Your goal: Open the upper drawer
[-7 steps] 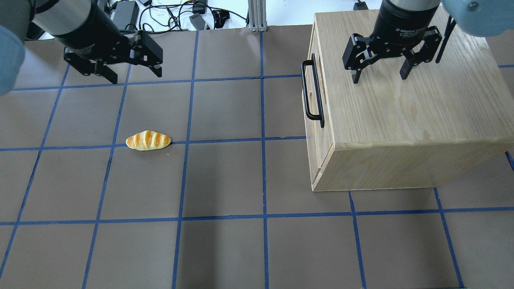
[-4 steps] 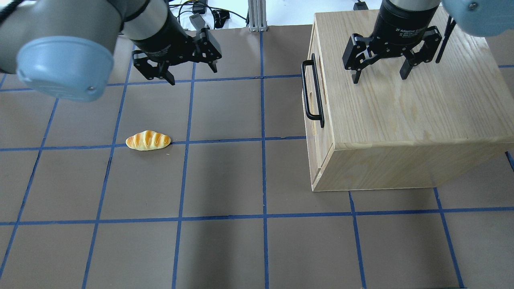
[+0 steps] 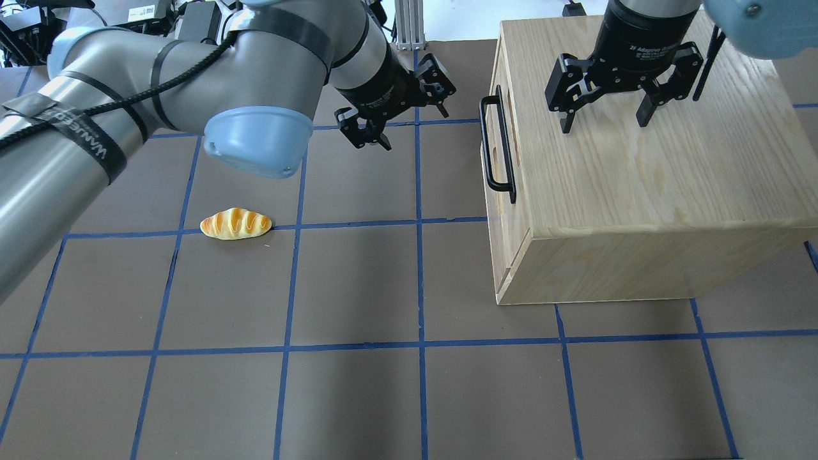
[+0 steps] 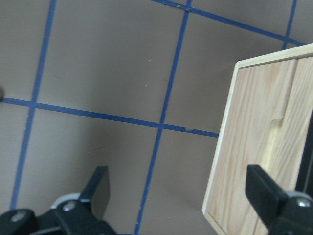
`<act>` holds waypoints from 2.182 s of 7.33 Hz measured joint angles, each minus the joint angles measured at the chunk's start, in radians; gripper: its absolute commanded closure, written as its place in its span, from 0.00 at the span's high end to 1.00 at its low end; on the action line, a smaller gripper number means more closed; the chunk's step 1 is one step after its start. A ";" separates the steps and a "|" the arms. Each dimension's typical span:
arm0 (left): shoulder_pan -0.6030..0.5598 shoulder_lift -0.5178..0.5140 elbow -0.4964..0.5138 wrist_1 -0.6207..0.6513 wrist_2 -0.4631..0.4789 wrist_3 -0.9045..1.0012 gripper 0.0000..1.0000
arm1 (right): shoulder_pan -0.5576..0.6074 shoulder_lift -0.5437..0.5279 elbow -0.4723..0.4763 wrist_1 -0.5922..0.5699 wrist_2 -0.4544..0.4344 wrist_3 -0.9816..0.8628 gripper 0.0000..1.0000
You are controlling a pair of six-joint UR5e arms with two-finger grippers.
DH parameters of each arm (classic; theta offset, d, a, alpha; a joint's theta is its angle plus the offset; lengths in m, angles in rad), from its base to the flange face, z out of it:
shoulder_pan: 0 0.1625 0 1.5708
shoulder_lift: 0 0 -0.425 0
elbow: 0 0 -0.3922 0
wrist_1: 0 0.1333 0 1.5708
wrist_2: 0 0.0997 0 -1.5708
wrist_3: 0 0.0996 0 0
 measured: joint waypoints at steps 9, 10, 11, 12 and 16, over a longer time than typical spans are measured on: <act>-0.052 -0.097 0.003 0.106 -0.150 -0.060 1.00 | 0.000 0.000 0.000 0.000 0.000 -0.001 1.00; -0.052 -0.103 0.003 0.113 -0.147 -0.041 1.00 | 0.000 0.000 0.000 0.000 0.000 -0.001 1.00; -0.053 -0.107 0.002 0.117 -0.144 -0.013 1.00 | 0.000 0.000 -0.001 0.000 0.000 -0.001 1.00; -0.053 -0.107 0.002 0.118 -0.143 0.013 1.00 | 0.000 0.000 -0.001 0.000 0.000 -0.001 1.00; -0.051 -0.105 -0.011 0.119 -0.139 0.083 1.00 | 0.000 0.000 -0.001 0.000 0.000 -0.001 1.00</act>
